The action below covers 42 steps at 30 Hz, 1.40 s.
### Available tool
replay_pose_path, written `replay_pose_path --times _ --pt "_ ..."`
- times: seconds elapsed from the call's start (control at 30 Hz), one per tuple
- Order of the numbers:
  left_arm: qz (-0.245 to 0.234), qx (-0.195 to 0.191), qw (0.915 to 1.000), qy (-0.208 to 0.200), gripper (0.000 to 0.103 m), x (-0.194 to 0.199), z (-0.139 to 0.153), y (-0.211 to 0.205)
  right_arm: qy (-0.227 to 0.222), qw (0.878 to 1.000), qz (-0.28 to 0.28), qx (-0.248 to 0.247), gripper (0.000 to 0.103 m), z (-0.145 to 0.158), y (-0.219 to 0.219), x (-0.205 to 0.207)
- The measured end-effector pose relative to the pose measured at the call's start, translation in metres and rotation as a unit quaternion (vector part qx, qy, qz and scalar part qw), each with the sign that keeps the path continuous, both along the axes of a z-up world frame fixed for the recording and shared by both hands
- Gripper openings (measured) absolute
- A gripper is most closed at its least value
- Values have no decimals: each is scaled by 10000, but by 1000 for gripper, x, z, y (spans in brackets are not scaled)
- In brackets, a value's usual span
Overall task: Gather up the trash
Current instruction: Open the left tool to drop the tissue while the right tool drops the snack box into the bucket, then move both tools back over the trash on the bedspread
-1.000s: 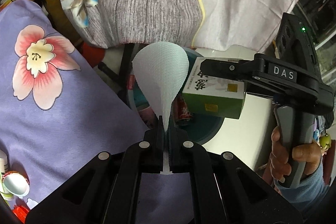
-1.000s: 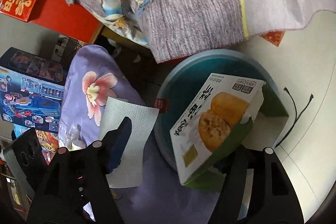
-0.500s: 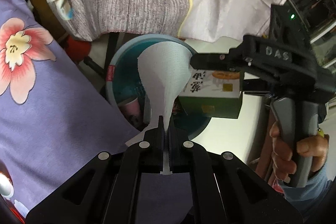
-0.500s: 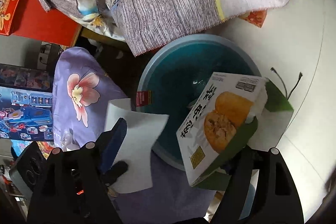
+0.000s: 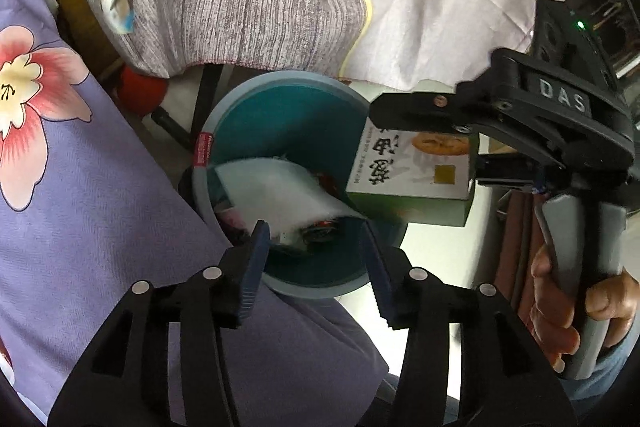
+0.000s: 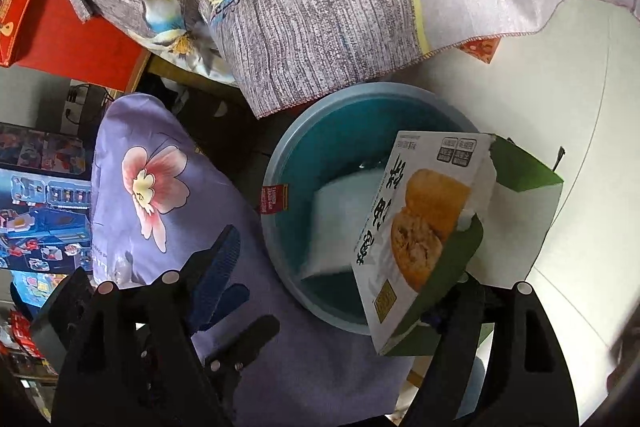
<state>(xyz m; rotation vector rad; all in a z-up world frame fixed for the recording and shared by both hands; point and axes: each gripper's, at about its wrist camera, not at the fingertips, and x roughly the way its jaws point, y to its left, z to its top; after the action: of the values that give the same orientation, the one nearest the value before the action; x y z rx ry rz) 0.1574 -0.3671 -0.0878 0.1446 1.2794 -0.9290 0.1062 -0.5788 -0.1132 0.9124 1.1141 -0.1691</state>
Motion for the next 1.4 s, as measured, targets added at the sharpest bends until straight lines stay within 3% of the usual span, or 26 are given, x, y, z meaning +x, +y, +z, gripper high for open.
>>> replay_pose_path --times 0.17,0.53,0.73,1.1,1.2,1.4 --pt "30 -44 9999 128 50 -1 -5 5 68 9999 73 34 74 -3 9 4" --pt "-175 -649 9968 422 50 -25 0 11 -18 9996 151 249 74 4 33 6" --pt "31 -398 9987 326 50 -23 -9 11 -68 9995 92 287 65 10 32 -4" --pt "294 -372 9989 29 51 -11 4 40 436 9962 546 -519 65 23 30 6" --pt "362 -430 9984 -14 53 -9 8 49 558 9905 841 -939 66 34 38 18" --pt "318 -532 9980 -100 55 -6 9 56 928 9812 1146 -1242 68 31 48 32"
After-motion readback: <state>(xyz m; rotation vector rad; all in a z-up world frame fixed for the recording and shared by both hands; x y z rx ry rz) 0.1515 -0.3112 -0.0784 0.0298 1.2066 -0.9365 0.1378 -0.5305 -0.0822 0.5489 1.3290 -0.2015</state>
